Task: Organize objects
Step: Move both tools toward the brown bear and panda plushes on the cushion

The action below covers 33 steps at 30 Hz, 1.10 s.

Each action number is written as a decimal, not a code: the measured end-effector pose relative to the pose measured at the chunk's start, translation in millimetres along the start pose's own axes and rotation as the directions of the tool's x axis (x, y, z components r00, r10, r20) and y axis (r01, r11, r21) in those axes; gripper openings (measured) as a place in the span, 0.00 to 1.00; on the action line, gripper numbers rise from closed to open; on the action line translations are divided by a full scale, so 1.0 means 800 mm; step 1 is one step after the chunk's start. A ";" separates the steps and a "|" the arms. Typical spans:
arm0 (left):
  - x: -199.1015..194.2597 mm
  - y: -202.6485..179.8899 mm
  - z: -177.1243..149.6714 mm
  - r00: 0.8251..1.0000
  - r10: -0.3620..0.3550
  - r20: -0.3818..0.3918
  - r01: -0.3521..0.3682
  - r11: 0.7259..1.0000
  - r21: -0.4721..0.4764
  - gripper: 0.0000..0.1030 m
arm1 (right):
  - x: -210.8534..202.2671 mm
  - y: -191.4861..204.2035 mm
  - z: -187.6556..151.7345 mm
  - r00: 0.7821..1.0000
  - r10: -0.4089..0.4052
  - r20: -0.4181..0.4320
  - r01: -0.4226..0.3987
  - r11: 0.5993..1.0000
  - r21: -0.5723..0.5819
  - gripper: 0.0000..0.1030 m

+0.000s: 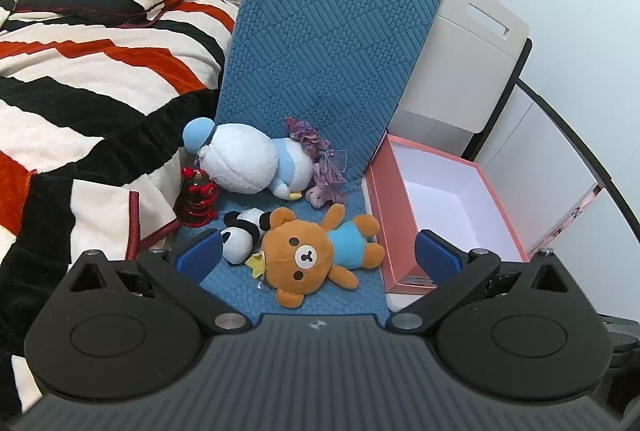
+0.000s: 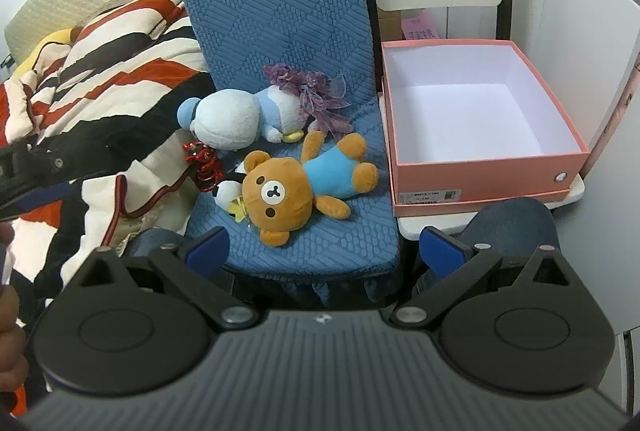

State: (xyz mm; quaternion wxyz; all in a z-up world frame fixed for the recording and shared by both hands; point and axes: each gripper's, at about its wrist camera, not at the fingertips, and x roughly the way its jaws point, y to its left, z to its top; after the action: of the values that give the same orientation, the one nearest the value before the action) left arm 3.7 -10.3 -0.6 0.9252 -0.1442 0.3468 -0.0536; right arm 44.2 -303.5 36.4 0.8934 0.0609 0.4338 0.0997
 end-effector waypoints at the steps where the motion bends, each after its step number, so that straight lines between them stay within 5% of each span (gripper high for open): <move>1: 0.000 -0.001 0.000 1.000 -0.001 0.000 0.001 1.000 0.002 1.00 | 0.000 -0.001 -0.001 1.000 0.001 -0.006 -0.001 1.000 0.005 1.00; 21: -0.005 -0.001 -0.006 1.000 -0.005 0.007 0.005 1.000 0.004 1.00 | -0.001 -0.005 -0.007 0.997 0.075 -0.034 -0.073 0.996 0.055 1.00; 33: -0.008 -0.001 -0.013 1.000 -0.020 0.012 0.020 1.000 -0.005 1.00 | 0.003 -0.007 -0.014 0.998 0.043 -0.055 -0.041 0.999 0.025 1.00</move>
State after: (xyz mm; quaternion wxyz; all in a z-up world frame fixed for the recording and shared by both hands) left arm -8.0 -12.5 -3.5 0.9263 -0.1505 0.3399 -0.0612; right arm 37.2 -308.5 26.7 0.8780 0.0780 0.4582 0.1148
